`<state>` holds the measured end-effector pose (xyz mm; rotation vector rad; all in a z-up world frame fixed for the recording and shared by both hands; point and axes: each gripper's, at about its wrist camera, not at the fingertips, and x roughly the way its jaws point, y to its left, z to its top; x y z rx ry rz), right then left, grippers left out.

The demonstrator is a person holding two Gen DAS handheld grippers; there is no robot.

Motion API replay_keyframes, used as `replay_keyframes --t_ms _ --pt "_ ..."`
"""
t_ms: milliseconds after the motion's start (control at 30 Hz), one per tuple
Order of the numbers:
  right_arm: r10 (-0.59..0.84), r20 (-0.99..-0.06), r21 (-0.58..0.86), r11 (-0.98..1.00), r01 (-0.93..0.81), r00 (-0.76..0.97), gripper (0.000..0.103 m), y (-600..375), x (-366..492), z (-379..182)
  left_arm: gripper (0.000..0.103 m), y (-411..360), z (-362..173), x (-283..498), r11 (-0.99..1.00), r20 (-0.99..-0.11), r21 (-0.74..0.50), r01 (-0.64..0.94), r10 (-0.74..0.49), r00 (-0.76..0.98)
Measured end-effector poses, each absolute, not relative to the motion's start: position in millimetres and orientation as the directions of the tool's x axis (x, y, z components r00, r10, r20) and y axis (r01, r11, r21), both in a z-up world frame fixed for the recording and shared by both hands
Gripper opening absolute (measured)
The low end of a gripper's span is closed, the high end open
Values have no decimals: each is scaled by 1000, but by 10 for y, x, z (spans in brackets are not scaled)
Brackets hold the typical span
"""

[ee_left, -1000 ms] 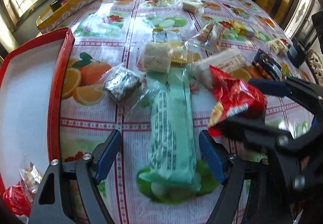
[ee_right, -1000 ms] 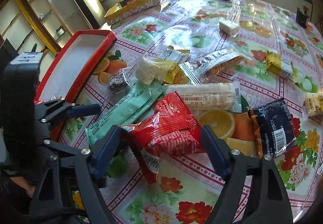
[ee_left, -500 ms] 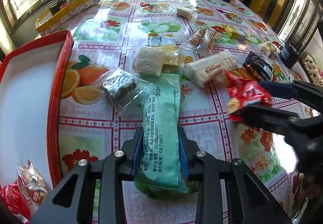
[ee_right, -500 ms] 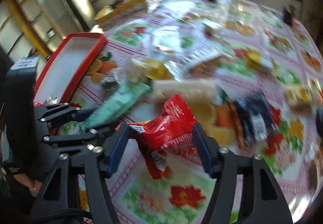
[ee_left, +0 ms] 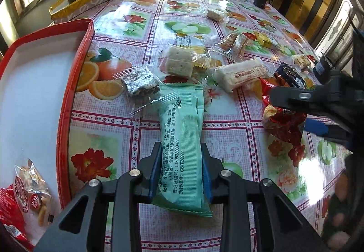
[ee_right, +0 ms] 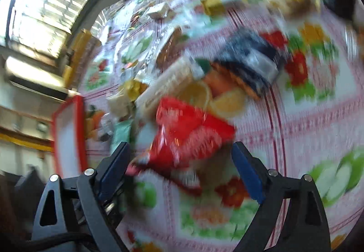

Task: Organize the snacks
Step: 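Close left gripper on green bar while right gripper grasps red chip bag, then carry green bar with left gripper while right gripper carries red chip bag over tray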

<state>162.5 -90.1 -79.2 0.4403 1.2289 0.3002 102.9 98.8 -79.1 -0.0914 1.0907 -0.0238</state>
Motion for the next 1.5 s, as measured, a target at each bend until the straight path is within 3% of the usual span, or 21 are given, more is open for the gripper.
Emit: replay_keyframes --t_ms 33,67,100,200,767,1500 --pt "428 -845 448 894 -13 321 84 -828 1640 -782 30 993 -791 1025 996 -884 -89 -27 -67 463" --pt "414 -848 422 905 -52 330 61 -760 1649 -770 30 999 -791 1023 995 -883 -93 -27 -70 464" --pt "399 -852 388 916 -102 338 54 -703 1651 -777 30 1010 -791 1017 995 -883 -97 -29 -73 464" --pt "382 -838 336 924 -184 390 50 -653 1562 -777 29 1034 -785 998 993 -884 -107 -39 -77 461" --pt "530 -672 448 847 -286 517 48 -953 1086 -166 28 1154 -288 599 987 -826 -113 -113 -30 562" --pt "604 -634 459 796 -394 483 48 -520 961 -45 27 1481 47 379 971 -769 -91 -219 71 636"
